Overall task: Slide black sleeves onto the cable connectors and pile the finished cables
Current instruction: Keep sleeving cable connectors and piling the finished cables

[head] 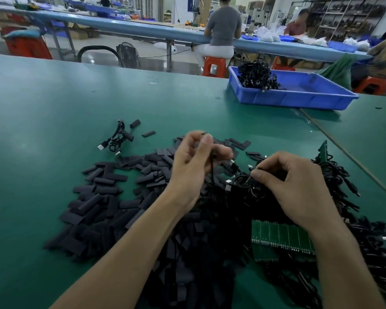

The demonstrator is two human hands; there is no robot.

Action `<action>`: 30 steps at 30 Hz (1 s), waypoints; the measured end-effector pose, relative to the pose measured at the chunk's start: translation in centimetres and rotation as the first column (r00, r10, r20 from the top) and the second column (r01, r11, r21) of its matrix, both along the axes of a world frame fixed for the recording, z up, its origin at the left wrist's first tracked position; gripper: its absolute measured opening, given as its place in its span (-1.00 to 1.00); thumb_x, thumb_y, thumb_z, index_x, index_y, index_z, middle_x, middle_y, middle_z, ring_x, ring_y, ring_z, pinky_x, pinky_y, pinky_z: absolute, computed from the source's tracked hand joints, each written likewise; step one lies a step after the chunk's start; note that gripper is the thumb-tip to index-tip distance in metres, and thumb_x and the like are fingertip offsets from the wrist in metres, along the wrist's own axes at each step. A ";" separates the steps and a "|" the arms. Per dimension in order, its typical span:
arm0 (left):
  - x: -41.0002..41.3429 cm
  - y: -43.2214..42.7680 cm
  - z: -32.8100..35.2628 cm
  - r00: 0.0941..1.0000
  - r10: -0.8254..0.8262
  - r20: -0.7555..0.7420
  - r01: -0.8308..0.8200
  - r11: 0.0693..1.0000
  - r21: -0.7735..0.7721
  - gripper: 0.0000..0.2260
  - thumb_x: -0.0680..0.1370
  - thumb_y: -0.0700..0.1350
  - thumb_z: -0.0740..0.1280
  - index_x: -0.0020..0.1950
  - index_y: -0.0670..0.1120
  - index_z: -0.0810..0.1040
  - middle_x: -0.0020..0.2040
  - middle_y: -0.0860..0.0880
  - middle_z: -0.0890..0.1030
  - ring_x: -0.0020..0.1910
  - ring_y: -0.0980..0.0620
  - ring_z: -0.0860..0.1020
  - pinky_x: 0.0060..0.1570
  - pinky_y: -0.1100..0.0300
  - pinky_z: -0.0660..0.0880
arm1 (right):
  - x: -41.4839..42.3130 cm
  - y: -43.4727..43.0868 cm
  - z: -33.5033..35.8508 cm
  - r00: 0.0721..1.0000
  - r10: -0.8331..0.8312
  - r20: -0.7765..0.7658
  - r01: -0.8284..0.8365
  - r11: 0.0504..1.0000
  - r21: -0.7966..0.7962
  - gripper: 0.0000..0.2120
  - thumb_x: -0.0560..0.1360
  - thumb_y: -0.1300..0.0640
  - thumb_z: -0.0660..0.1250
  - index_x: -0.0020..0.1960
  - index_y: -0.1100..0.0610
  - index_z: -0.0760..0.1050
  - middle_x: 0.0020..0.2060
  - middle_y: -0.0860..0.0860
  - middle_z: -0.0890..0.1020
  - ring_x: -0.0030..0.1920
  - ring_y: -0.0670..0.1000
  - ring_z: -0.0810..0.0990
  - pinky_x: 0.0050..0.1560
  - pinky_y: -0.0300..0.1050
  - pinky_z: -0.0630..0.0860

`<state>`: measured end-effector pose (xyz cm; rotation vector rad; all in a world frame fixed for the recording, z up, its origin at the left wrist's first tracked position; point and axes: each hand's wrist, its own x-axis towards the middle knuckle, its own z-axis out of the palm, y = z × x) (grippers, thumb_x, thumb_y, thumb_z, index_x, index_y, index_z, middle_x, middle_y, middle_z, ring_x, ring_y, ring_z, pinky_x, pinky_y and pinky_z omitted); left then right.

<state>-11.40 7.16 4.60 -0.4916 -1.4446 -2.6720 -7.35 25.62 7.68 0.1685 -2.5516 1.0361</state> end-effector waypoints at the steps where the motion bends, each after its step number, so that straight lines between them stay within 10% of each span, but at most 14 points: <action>1: 0.3 -0.6 0.7 0.997 0.058 -0.041 -0.057 0.998 0.036 -0.93 0.63 -0.09 0.22 -0.01 -0.07 0.42 -0.30 0.01 0.63 -0.29 0.03 0.62 -0.06 0.10 0.61 | 0.3 -0.3 0.1 0.997 -0.061 -0.047 0.062 0.998 0.024 -0.83 0.45 0.10 0.53 -0.23 -0.07 0.56 -0.37 -0.17 0.60 -0.21 -0.23 0.59 -0.26 -0.42 0.44; 6: 1.6 -4.3 2.5 0.802 0.371 -0.468 -0.521 0.819 -0.242 -0.85 0.64 -0.04 0.26 -0.07 0.21 0.49 -0.43 0.03 0.31 -0.50 0.07 0.22 -0.53 0.14 0.24 | 1.3 -2.5 0.7 0.972 -0.187 -0.141 0.208 0.967 0.149 -0.87 0.47 0.14 0.53 -0.20 0.03 0.60 -0.34 -0.16 0.59 -0.28 -0.12 0.56 -0.18 -0.12 0.54; 11: 3.1 -7.0 1.2 0.572 0.105 -0.814 -0.813 0.206 -0.544 -0.82 0.67 0.03 0.23 0.05 0.02 0.60 -0.15 0.13 0.61 -0.20 0.10 0.58 -0.33 0.09 0.52 | 2.9 -4.4 2.0 0.987 -0.103 0.120 0.042 0.902 0.430 -0.86 0.45 -0.08 0.49 -0.08 -0.08 0.58 -0.13 -0.15 0.63 -0.06 -0.04 0.58 0.04 -0.03 0.52; 16: 3.8 -8.3 -0.9 0.703 0.003 -0.711 -0.701 -0.165 -0.694 -0.70 0.67 -0.09 0.16 0.39 -0.03 0.48 0.08 0.03 0.59 0.10 -0.02 0.56 -0.33 0.07 0.50 | 3.9 -9.0 1.4 0.979 0.204 0.000 -0.179 0.860 0.478 -0.78 0.52 0.01 0.43 0.15 -0.01 0.62 0.06 -0.09 0.61 0.11 -0.03 0.54 0.19 -0.08 0.49; 22: 4.3 -9.4 -2.9 0.857 0.099 -0.505 -0.506 -0.020 -0.862 -0.67 0.68 -0.01 0.10 0.46 0.12 0.30 0.02 0.16 0.55 0.05 0.06 0.54 -0.16 0.09 0.47 | 2.5 -10.8 -5.1 0.958 0.195 0.212 -0.274 0.845 0.459 -0.60 0.65 -0.09 0.22 0.45 -0.01 0.40 0.17 -0.04 0.46 0.24 0.02 0.44 0.24 -0.10 0.43; 30: 4.4 -9.5 -6.5 0.836 0.191 -0.514 -0.547 0.227 -0.806 -0.91 0.62 -0.10 0.34 0.09 0.01 0.61 -0.03 0.15 0.57 -0.04 0.20 0.56 0.00 0.25 0.52 | 1.6 -9.4 -6.9 0.958 0.235 0.167 -0.236 0.972 -0.015 -0.86 0.47 0.11 0.51 0.02 -0.03 0.66 -0.14 -0.15 0.55 -0.11 -0.16 0.54 -0.02 -0.30 0.48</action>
